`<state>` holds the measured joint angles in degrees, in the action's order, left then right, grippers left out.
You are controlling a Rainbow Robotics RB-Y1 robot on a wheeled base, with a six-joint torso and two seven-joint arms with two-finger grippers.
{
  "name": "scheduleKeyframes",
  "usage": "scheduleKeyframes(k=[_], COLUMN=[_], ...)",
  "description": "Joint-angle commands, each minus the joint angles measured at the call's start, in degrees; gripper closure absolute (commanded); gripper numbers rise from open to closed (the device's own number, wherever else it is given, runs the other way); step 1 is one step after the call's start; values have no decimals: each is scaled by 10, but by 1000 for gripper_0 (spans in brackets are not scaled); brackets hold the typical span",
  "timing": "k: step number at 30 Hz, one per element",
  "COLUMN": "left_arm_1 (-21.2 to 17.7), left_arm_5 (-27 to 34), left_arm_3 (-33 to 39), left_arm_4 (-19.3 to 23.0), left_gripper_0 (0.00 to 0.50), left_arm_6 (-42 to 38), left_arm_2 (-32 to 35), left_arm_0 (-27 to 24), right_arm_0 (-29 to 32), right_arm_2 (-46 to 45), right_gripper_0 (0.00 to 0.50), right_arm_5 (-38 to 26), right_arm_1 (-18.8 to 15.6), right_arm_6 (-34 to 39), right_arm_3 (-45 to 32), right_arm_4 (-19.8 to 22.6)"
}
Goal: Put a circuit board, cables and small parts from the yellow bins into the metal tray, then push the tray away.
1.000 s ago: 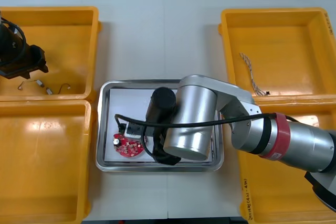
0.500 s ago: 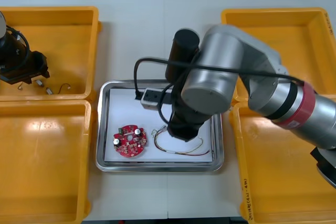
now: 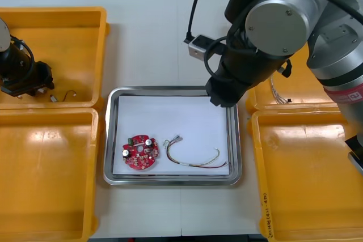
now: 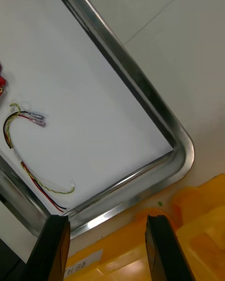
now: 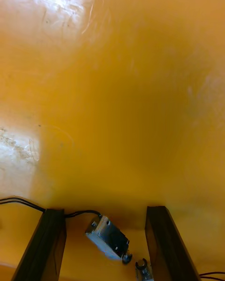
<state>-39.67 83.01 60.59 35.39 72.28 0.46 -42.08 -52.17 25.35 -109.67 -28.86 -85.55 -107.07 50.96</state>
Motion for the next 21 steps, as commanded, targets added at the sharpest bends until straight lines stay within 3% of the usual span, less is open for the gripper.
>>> scheduleKeyframes(k=[1, 4, 6, 14, 21], left_arm_1=[14, 14, 14, 14, 14], left_arm_5=[-10, -10, -10, -3, 50], left_arm_3=[6, 6, 6, 23, 80], left_arm_4=[-11, -15, -16, -28, -52], left_gripper_0=[320, 457, 497, 500, 500], left_arm_6=[67, 67, 66, 60, 61], left_arm_2=[15, 15, 15, 33, 77], left_arm_0=[15, 15, 15, 14, 14], right_arm_0=[-28, -28, -28, -28, -28], right_arm_2=[-31, -36, -43, -95, -117], right_gripper_0=[28, 29, 28, 31, 31], right_arm_5=[-3, -3, -3, -3, -3], right_arm_1=[-28, -31, -30, -32, -33], right_arm_6=[59, 71, 72, 69, 65], right_arm_3=[-16, -10, 1, 79, 122], right_arm_4=[-14, -38, -47, -59, -113])
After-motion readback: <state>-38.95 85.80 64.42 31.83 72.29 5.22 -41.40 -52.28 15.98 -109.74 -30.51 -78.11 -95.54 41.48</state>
